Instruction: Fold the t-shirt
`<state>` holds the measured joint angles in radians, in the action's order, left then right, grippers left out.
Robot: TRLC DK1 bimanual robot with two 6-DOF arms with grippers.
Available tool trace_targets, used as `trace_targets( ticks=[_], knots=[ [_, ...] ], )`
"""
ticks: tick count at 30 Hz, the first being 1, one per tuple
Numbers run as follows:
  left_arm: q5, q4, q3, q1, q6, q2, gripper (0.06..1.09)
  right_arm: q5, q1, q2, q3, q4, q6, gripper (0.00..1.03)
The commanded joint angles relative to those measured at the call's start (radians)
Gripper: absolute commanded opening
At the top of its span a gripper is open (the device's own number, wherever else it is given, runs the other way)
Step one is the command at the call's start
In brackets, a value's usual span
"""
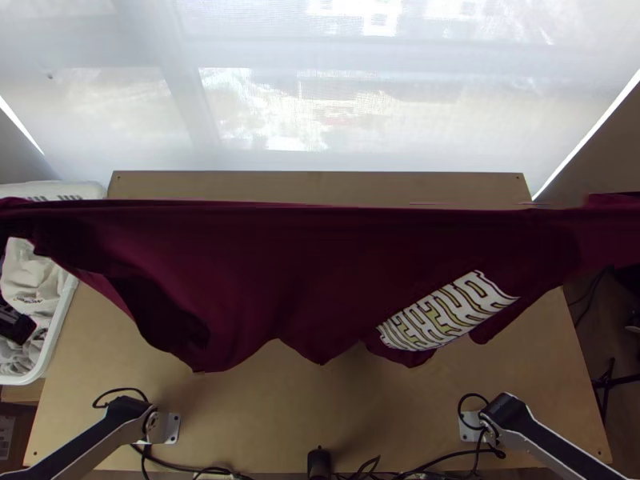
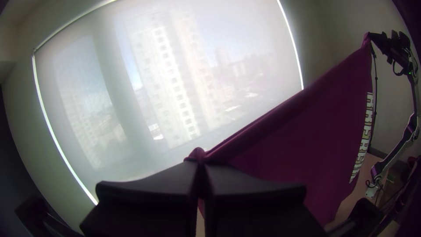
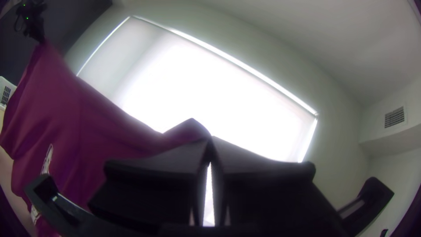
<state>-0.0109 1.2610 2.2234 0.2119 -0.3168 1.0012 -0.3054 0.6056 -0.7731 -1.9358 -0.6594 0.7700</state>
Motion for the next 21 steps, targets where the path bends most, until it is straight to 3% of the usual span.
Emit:
trace_targets(
  ticks=[1, 7, 11, 21],
  knots=[
    [-0.058, 0.080, -0.030, 0.000, 0.059, -0.024, 0.09, 0.114, -0.138, 0.052, -0.035, -0.172, -0.090, 0.02],
    [-0.205, 0.084, -0.186, 0.000, 0.128, -0.006, 0.09, 0.367, -0.323, 0.072, 0.066, -0.200, -0.206, 0.02],
    [-0.270, 0.035, -0.344, 0.023, 0.162, 0.027, 0.09, 0.522, -0.438, 0.054, 0.147, -0.135, -0.278, 0.02],
    [-0.255, -0.359, -0.657, 0.026, 0.182, 0.129, 0.09, 0.480, -0.441, -0.103, 0.391, 0.170, -0.359, 0.02]
  ],
)
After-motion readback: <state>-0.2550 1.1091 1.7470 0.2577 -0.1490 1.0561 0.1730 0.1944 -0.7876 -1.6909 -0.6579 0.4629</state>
